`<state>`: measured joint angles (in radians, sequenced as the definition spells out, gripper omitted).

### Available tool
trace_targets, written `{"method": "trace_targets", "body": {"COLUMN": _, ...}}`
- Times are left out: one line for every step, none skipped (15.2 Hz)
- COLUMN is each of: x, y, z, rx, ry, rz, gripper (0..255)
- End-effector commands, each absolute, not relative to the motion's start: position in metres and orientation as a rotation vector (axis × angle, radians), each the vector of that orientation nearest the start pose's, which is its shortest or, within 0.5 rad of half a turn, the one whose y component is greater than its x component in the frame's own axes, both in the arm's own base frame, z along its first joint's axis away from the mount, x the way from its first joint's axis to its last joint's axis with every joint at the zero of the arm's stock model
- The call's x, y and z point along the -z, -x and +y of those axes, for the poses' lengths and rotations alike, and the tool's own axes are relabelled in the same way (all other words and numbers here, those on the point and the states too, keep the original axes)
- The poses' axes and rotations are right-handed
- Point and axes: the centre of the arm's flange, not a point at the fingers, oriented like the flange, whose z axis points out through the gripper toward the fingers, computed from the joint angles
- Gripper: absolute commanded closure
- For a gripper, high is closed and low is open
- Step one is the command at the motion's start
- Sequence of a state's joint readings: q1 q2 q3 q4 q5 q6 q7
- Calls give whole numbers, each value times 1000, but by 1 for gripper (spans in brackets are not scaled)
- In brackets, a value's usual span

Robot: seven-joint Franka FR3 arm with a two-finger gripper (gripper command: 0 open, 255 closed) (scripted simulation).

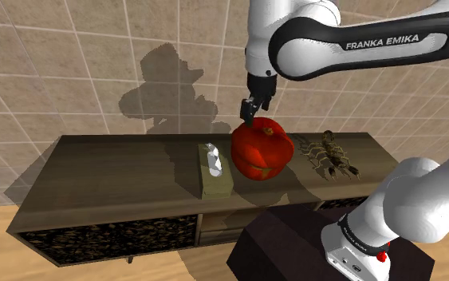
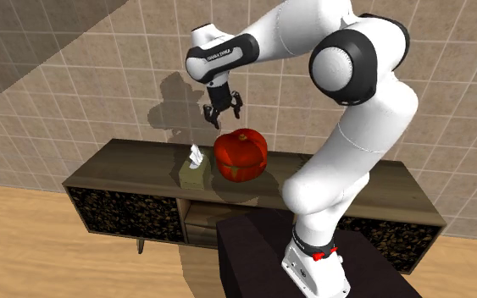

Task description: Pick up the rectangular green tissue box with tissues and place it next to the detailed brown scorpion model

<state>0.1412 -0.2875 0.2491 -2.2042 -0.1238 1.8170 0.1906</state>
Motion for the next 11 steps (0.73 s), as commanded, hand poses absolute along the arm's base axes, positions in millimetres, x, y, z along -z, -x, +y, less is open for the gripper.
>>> {"method": "trace_targets", "body": {"x": -477, "y": -434, "z": 199, "rx": -91, "ry": 3350, "rz": -453, "gripper": 0}}
{"method": "trace_targets", "body": {"x": -471, "y": -438, "z": 211, "rx": -93, "ry": 3359, "rz": -493, "gripper": 0}}
{"method": "trace_targets", "body": {"x": -465, "y": -443, "z": 224, "rx": -96, "ry": 3368, "rz": -533, "gripper": 0}}
{"method": "trace_targets", "body": {"x": -458, "y": -447, "z": 237, "rx": -98, "ry": 3376, "rz": -573, "gripper": 0}}
{"method": "trace_targets", "body": {"x": -451, "y": -450, "z": 250, "rx": -101, "ry": 3383, "rz": -614, "gripper": 0}}
{"method": "trace_targets", "body": {"x": -444, "y": -454, "z": 263, "rx": -103, "ry": 3390, "rz": -655, "gripper": 0}}
{"method": "trace_targets", "body": {"x": -437, "y": -457, "z": 276, "rx": -106, "ry": 3396, "rz": -696, "gripper": 0}}
{"method": "trace_targets", "body": {"x": -430, "y": -460, "z": 289, "rx": -109, "ry": 3402, "rz": -737, "gripper": 0}}
{"method": "trace_targets", "body": {"x": -422, "y": -462, "z": 302, "rx": -111, "ry": 3407, "rz": -779, "gripper": 0}}
{"method": "trace_targets", "body": {"x": -414, "y": -464, "z": 314, "rx": -114, "ry": 3412, "rz": -821, "gripper": 0}}
{"method": "trace_targets", "body": {"x": -406, "y": -466, "z": 327, "rx": -116, "ry": 3416, "rz": -864, "gripper": 0}}
